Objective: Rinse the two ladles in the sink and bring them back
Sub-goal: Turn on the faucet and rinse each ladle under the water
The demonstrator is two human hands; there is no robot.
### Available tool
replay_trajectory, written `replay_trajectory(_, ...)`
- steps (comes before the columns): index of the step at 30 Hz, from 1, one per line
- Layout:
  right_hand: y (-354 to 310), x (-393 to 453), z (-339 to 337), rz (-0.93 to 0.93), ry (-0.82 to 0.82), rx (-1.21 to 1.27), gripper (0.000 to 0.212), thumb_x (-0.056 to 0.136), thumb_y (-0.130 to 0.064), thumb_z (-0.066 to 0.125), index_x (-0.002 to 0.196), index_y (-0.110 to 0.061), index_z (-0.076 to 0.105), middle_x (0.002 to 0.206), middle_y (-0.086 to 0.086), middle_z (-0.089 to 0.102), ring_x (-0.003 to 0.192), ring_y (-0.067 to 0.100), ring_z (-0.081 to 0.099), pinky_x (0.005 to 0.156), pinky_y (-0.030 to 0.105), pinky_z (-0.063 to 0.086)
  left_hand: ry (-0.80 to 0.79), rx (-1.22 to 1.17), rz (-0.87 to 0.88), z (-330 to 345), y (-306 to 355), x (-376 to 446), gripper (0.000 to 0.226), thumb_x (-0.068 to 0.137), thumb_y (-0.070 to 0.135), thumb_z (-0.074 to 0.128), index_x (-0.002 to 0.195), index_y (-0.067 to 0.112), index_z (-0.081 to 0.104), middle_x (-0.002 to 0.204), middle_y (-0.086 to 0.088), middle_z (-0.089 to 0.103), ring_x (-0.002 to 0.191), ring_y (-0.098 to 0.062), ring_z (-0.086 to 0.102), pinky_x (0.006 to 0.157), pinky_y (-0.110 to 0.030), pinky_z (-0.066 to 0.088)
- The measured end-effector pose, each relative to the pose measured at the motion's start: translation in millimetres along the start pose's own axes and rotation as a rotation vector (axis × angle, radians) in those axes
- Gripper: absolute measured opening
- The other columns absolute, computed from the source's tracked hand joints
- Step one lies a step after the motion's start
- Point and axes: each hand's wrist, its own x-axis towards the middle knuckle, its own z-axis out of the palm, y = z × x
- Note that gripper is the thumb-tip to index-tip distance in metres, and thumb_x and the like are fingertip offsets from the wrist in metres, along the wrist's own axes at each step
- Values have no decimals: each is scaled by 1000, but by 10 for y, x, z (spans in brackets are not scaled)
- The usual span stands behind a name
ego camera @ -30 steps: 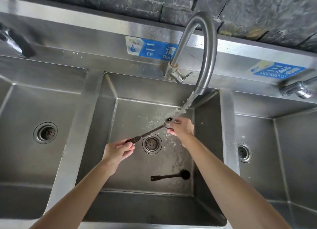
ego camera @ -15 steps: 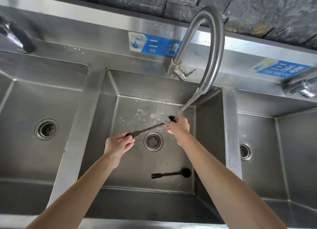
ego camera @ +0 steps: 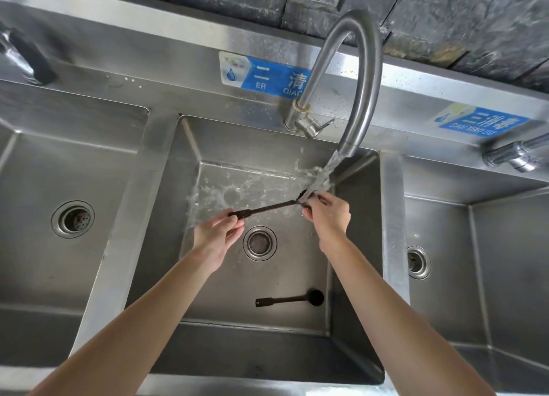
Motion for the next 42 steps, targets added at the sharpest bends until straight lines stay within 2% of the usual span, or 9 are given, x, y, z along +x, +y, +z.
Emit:
replay_trajectory(3, -66, 1, -188, -50, 25, -7, 18, 89, -4, 71, 88, -19, 82, 76, 1, 77, 61, 12, 78, 52, 15, 58, 54, -65, -27, 247, -56, -46, 31, 86, -6, 72, 117, -3, 69, 103, -20, 75, 91, -24, 77, 82, -33, 62)
replay_trajectory(6, -104, 11, -373, -89, 50, 52, 23, 90, -1, 69, 104, -14, 82, 90, 4, 77, 71, 19, 80, 58, 18, 61, 64, -104, -47, 486, -127, -107, 28, 85, -7, 73, 113, -5, 69, 97, -19, 75, 87, -24, 76, 81, -34, 63)
replay_trajectory(9, -176, 15, -564, -149, 30, 108, 33, 90, 1, 70, 91, -29, 84, 90, -2, 79, 82, 23, 80, 61, 20, 62, 34, -119, -74, 667, -184, -162, 25, 83, -5, 75, 108, -4, 72, 97, -20, 77, 89, -25, 77, 77, -32, 64)
replay_trajectory(15, -238, 73, -931, -186, 95, 147, 26, 88, -1, 70, 96, -22, 84, 76, -9, 78, 79, 22, 80, 61, 21, 63, -37, -114, -91, 946, -274, -286, 21, 80, -5, 77, 101, 1, 75, 88, -16, 80, 85, -23, 79, 68, -28, 64)
replay_trajectory(22, -62, 112, -1265, -79, 37, 392, 12, 91, -35, 74, 92, -24, 80, 93, 6, 76, 80, 11, 75, 75, 19, 61, -152, -191, -124, 1206, -340, -447, 20, 80, 9, 82, 97, 3, 73, 92, -18, 79, 80, -24, 78, 73, -33, 65)
replay_trajectory(25, 89, 95, -1313, 45, 32, 626, 14, 98, -24, 70, 100, -13, 78, 87, -1, 80, 105, 21, 75, 75, 15, 60, -166, -228, -102, 1297, -323, -528, 20, 81, 8, 81, 99, 4, 73, 110, -20, 76, 93, -26, 75, 83, -34, 63)
replay_trajectory(30, 320, 101, -1213, 214, 5, 710, 43, 103, 8, 48, 138, -10, 63, 137, 17, 65, 128, 30, 63, 73, 19, 63, -257, -235, -5, 1278, -251, -650, 24, 94, -10, 58, 108, 4, 72, 126, -21, 69, 117, -30, 68, 87, -32, 61)
replay_trajectory(36, 377, 37, -913, 261, -59, 729, 40, 105, 7, 44, 121, -20, 69, 121, 5, 68, 117, 22, 65, 105, 35, 56, -240, -168, 141, 1097, -151, -702, 25, 93, -10, 59, 109, 4, 73, 115, -5, 76, 118, -27, 67, 88, -30, 60)
replay_trajectory(42, 338, -32, -603, 253, -105, 692, 41, 105, 7, 44, 107, -25, 70, 115, 0, 66, 107, 15, 67, 103, 31, 56, -229, -194, 183, 859, 11, -694, 24, 92, -9, 61, 100, 6, 77, 127, -5, 71, 111, -22, 71, 88, -31, 60)
